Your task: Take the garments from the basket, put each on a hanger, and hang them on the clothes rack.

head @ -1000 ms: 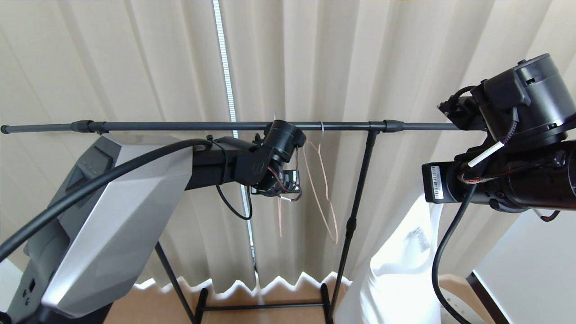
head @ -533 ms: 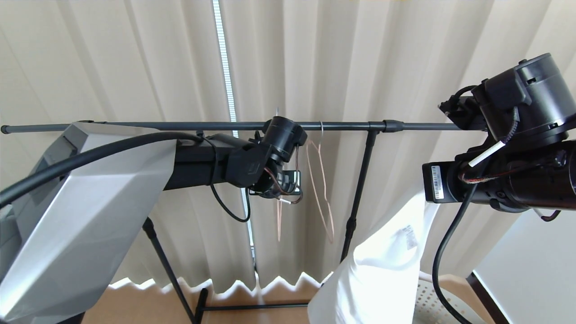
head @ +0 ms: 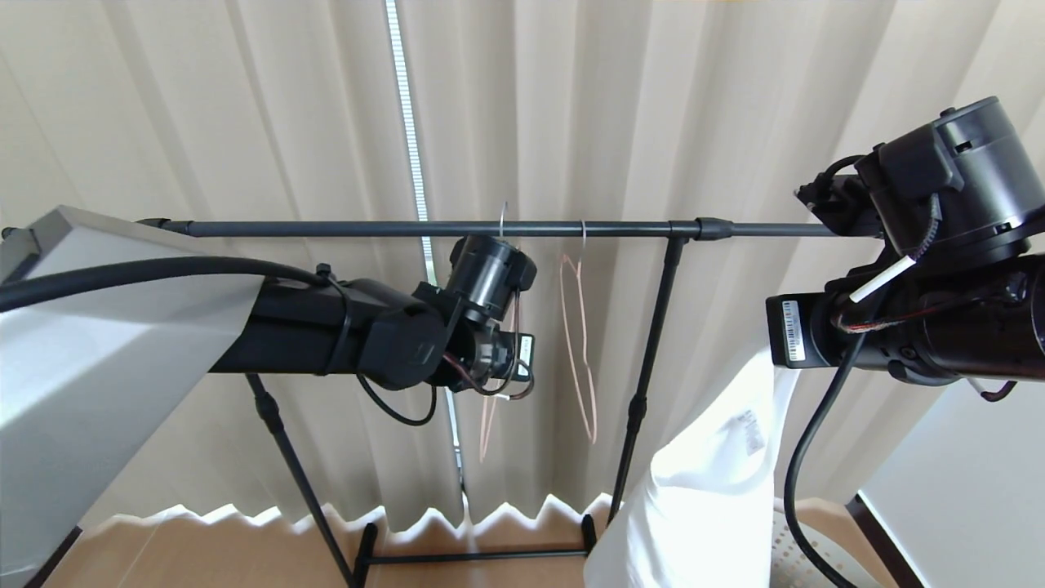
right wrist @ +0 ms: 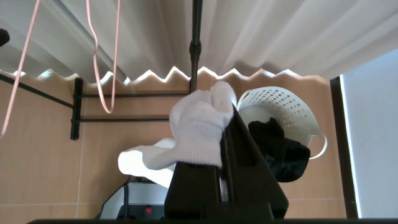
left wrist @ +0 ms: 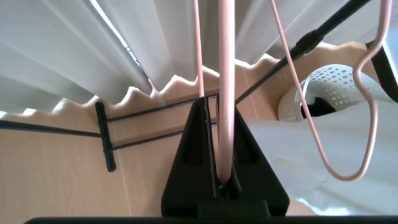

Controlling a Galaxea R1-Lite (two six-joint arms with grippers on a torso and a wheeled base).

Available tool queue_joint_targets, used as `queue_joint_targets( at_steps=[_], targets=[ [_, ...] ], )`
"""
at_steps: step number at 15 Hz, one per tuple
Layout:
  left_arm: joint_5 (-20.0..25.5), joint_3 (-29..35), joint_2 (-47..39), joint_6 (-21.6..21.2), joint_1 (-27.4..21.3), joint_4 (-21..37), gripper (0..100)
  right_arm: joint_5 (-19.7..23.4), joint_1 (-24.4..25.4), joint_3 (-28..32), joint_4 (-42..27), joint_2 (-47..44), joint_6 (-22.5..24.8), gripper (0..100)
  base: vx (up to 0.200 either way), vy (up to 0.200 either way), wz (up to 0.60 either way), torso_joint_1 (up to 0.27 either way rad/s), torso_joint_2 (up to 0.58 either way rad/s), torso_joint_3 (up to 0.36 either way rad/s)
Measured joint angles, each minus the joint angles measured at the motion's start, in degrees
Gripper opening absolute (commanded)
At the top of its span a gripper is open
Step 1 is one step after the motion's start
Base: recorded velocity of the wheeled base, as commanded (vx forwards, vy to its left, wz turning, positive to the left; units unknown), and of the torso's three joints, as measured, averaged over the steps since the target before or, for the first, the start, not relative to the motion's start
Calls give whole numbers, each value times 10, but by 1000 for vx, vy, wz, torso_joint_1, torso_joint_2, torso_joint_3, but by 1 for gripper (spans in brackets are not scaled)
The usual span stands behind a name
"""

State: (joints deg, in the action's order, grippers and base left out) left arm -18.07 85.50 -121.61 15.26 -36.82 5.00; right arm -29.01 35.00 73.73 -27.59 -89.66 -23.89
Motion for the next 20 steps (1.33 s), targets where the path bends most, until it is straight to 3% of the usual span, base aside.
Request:
queue_joint_targets(
  at_steps=[8, 13, 20],
  targets=[
    [4, -210, 96, -65, -5, -138, 0, 0, 1, -1, 0, 0, 0, 0, 0, 0, 0, 0, 0, 0],
    [72, -369, 177, -111, -5, -242, 0, 0, 0, -1, 0, 0, 0, 0, 0, 0, 0, 0, 0, 0],
    [124, -533, 279, -118, -3, -376, 0, -1, 0, -1, 0, 0, 0, 0, 0, 0, 0, 0, 0, 0]
  ],
)
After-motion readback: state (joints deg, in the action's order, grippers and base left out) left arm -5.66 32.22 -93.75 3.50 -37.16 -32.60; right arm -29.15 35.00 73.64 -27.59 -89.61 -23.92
